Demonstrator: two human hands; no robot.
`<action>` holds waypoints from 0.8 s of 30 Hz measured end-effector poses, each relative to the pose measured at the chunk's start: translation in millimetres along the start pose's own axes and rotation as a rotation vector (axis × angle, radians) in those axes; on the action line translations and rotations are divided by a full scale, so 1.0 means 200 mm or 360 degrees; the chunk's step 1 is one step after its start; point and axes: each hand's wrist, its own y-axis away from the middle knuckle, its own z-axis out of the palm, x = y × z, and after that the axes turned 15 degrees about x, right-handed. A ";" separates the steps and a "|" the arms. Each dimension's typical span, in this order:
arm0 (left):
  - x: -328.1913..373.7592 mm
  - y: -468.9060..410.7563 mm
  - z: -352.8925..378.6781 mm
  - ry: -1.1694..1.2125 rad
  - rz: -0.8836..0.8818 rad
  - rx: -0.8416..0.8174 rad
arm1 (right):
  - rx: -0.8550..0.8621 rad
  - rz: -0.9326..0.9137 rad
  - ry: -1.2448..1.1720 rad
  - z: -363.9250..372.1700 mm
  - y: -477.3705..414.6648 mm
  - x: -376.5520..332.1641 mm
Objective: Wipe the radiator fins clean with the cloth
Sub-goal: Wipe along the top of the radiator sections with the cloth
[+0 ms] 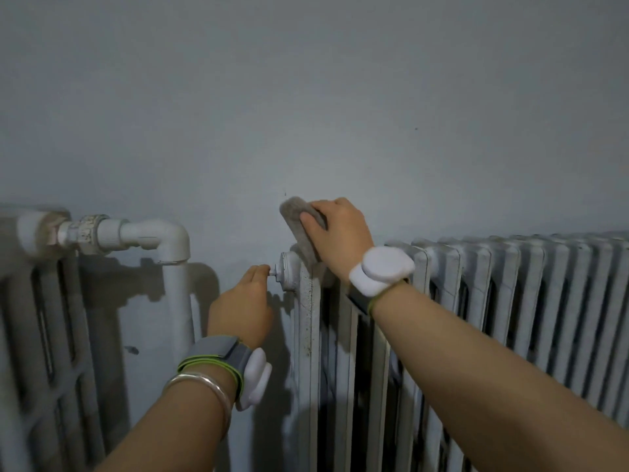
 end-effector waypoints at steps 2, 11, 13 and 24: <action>0.00 0.01 0.00 0.0002 0.0020 0.0005 | -0.0220 0.0030 0.0206 0.09 -0.09 0.00; -0.01 0.01 0.00 -0.0018 0.0049 0.0026 | -0.0867 0.0149 0.0478 0.21 -0.11 0.05; -0.01 0.01 0.00 -0.0030 0.0056 0.0022 | -0.0830 0.0161 0.0413 0.17 -0.08 0.02; -0.02 -0.01 0.01 0.0016 0.0024 -0.0018 | 0.0188 -0.0125 -0.0080 0.06 0.36 0.08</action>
